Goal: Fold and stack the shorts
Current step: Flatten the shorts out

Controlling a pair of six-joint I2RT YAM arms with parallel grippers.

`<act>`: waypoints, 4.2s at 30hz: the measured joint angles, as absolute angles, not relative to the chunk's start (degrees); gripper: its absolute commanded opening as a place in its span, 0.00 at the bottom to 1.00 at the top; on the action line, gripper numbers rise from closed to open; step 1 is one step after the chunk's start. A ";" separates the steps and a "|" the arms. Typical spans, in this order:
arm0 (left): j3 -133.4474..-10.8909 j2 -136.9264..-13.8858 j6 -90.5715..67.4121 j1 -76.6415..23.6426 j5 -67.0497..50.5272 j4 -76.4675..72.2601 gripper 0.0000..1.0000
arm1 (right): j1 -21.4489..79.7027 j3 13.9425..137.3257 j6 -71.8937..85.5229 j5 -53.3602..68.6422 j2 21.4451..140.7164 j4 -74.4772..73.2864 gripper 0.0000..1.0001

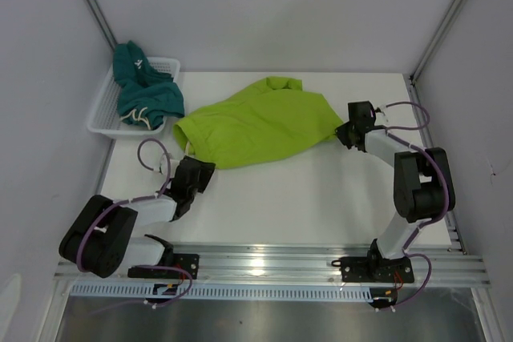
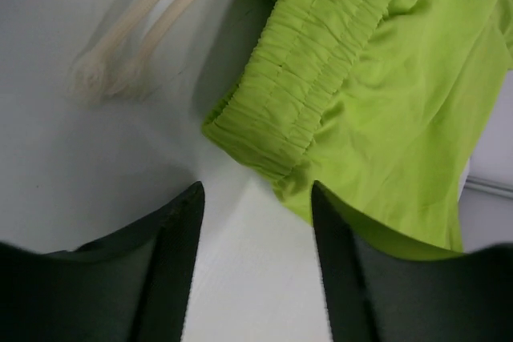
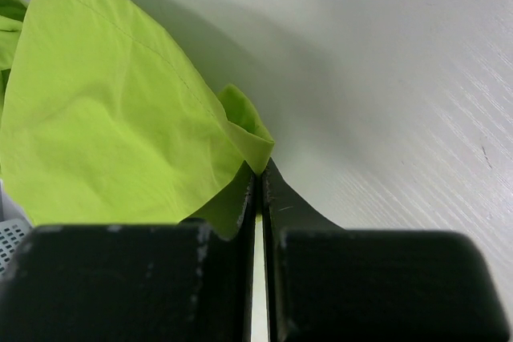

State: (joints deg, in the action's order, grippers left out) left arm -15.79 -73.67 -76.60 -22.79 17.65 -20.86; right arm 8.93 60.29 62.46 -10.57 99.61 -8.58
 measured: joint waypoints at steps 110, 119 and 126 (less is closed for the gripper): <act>-40.80 -59.13 -35.73 -13.91 -16.91 5.02 0.00 | 5.08 65.47 47.70 -6.94 77.30 -40.03 0.00; -45.91 -56.38 -36.34 -3.90 -22.65 12.12 0.00 | 1.48 66.96 46.28 -6.87 75.13 -43.03 0.00; -36.93 -61.12 -37.15 -3.70 -25.80 9.65 0.00 | 1.48 61.80 45.39 -6.57 79.13 -41.43 0.00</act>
